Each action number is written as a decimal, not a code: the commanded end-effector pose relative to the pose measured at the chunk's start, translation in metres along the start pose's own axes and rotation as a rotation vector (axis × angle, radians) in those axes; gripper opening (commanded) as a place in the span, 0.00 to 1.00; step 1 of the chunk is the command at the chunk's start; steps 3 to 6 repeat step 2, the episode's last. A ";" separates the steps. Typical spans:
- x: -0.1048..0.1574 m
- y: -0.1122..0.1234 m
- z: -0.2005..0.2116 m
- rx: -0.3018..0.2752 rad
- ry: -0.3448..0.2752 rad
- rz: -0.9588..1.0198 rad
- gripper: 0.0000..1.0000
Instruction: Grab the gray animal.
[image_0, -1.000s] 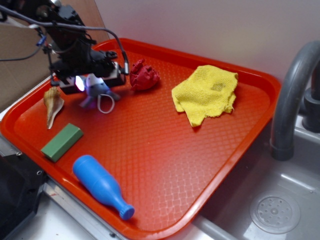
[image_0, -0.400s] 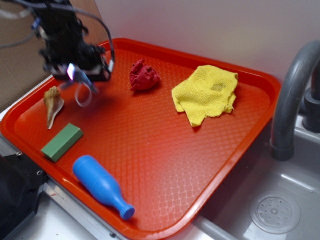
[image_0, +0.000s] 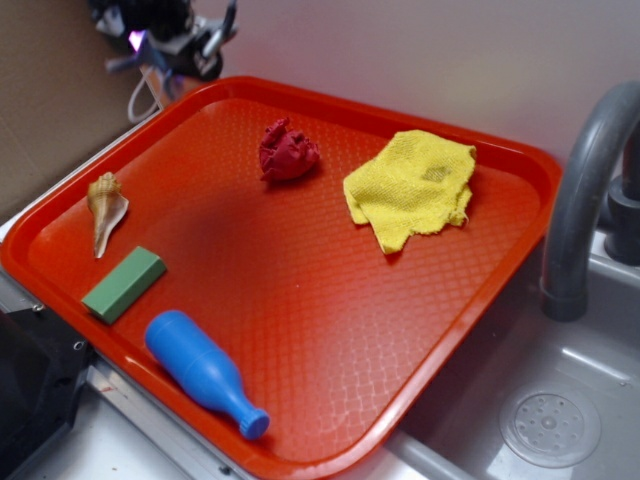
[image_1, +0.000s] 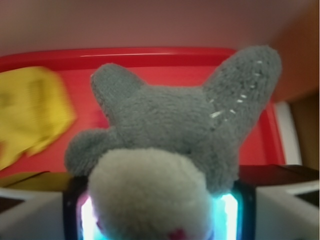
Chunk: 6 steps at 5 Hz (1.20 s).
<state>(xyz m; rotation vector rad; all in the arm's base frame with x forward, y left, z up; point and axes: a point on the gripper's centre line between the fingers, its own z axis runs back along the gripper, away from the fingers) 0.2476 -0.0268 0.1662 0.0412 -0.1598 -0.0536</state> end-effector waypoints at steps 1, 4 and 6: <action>0.009 -0.021 0.057 -0.062 -0.036 -0.130 0.00; -0.005 -0.022 0.069 -0.056 -0.064 -0.118 0.00; -0.005 -0.022 0.069 -0.056 -0.064 -0.118 0.00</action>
